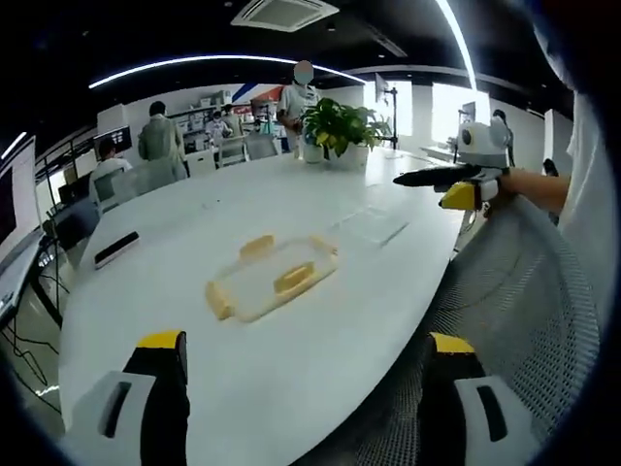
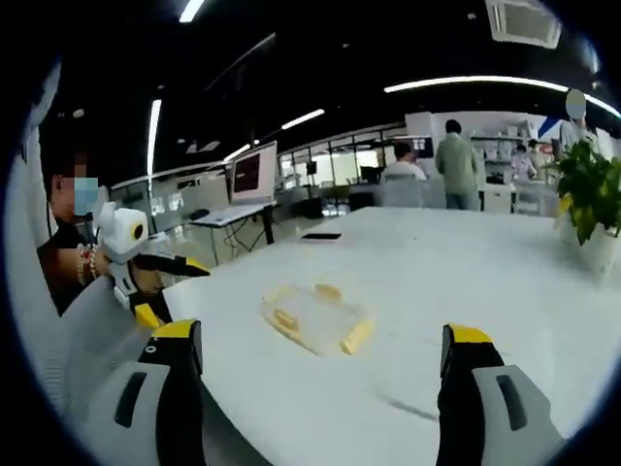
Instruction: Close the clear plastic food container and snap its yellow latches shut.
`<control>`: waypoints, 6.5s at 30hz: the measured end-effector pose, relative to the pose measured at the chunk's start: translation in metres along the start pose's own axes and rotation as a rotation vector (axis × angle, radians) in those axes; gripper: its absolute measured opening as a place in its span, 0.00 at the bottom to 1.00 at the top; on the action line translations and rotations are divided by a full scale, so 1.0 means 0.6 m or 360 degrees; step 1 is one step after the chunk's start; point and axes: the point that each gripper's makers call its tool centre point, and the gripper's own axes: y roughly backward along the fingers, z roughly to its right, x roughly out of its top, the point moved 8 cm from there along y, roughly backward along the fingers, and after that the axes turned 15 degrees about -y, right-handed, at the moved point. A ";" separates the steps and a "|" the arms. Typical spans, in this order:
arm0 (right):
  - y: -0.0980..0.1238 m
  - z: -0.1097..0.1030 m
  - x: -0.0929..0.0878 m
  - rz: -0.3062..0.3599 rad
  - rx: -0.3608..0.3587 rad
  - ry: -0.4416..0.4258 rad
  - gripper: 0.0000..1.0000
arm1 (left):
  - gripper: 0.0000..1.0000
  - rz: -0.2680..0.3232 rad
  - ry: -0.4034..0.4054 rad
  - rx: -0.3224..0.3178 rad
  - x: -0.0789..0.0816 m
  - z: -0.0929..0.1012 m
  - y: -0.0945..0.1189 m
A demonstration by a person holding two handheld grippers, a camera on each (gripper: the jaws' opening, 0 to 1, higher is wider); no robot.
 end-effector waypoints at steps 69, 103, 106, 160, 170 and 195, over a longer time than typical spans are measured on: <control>-0.174 0.065 0.041 -0.1043 0.0321 0.0835 0.97 | 0.85 -0.0212 -0.0628 -0.0720 0.030 -0.200 -0.163; -0.288 0.110 -0.030 -0.1585 0.0586 0.0865 0.67 | 0.50 -0.0589 -0.1002 -0.1074 -0.012 -0.222 -0.264; -0.293 0.110 -0.032 -0.1636 0.0607 0.0925 0.56 | 0.45 -0.0600 -0.0985 -0.1101 -0.012 -0.220 -0.263; -0.327 0.087 -0.033 -0.2040 0.0286 0.1157 0.35 | 0.32 -0.0654 -0.0958 -0.1114 -0.016 -0.217 -0.263; -0.325 0.087 -0.033 -0.2015 0.0320 0.1181 0.36 | 0.33 -0.0635 -0.0974 -0.1116 -0.016 -0.216 -0.261; -0.262 0.093 0.065 -0.1765 0.0556 0.1294 0.35 | 0.33 -0.0714 -0.0887 -0.0972 0.092 -0.184 -0.207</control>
